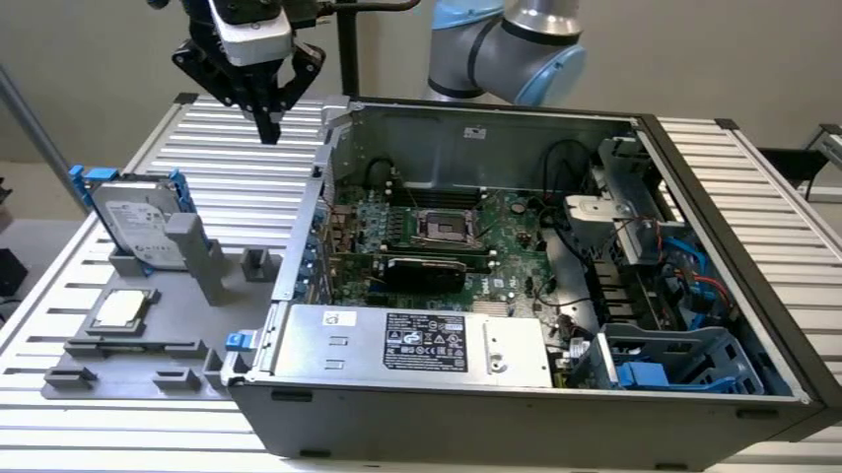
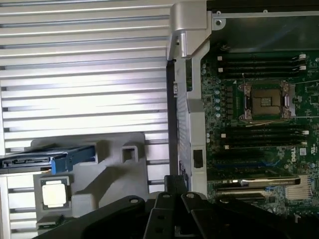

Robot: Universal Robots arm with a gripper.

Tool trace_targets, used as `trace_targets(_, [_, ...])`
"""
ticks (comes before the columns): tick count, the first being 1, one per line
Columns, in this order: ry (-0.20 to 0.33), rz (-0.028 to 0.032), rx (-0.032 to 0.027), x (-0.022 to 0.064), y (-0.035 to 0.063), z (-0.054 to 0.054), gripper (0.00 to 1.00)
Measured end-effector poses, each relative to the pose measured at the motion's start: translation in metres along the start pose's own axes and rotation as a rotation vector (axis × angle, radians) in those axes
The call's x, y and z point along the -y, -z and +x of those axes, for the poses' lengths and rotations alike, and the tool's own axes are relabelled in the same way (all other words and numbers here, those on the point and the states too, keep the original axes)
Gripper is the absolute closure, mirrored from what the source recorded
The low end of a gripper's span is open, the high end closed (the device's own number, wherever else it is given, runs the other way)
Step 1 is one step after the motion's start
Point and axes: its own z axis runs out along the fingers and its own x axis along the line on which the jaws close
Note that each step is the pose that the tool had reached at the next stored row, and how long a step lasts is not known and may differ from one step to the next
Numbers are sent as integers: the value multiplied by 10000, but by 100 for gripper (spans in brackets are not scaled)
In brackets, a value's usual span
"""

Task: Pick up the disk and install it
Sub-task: 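Reach for the disk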

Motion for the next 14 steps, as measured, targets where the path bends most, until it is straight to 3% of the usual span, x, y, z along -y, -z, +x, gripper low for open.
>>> trace_targets(14, [0, 0, 0, 8, 12, 638, 89])
